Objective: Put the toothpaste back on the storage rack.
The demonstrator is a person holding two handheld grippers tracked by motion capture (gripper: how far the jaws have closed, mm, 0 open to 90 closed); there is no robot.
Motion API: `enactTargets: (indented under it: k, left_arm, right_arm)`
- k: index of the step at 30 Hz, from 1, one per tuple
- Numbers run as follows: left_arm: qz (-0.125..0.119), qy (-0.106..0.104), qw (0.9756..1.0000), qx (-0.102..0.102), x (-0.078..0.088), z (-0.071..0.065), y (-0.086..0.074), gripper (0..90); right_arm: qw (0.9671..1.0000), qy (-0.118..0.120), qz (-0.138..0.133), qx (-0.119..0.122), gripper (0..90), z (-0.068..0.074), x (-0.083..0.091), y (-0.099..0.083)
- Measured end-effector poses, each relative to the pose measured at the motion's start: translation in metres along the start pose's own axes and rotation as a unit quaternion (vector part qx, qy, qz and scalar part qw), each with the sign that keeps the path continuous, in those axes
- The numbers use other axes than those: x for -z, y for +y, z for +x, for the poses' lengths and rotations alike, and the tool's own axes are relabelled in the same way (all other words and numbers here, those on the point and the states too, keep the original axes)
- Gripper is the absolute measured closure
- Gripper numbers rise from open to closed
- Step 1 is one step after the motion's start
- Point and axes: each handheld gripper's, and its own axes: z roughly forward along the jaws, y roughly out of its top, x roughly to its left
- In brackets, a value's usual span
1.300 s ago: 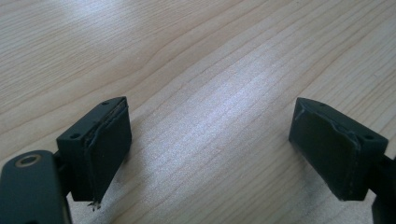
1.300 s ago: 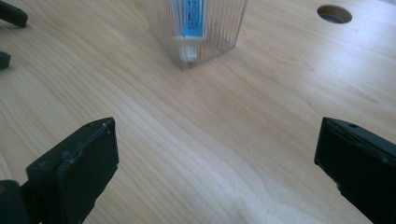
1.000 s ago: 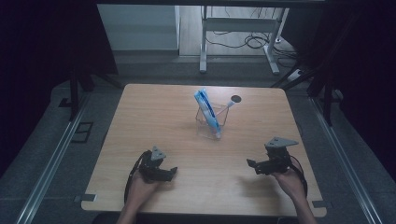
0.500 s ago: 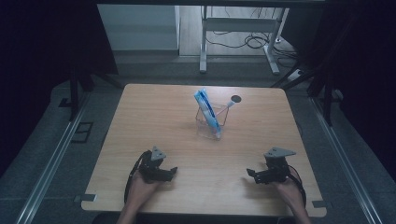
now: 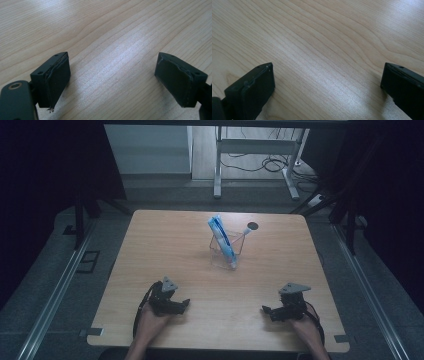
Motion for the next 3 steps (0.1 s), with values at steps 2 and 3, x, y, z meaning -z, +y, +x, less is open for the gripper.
enactTargets:
  k: [2,3]
  left_arm:
    - [0.000,0.000,1.0000,0.000,0.0000,0.0001,0.0000,13.1]
    - [0.000,0.000,1.0000,0.000,0.0000,0.0001,0.0000,13.1]
  right_arm:
    - [1.0000,-0.001,0.000,-0.001,0.0,0.0000,0.0002,-0.0001]
    - [1.0000,-0.001,0.000,-0.001,0.0,0.0000,0.0002,-0.0001]
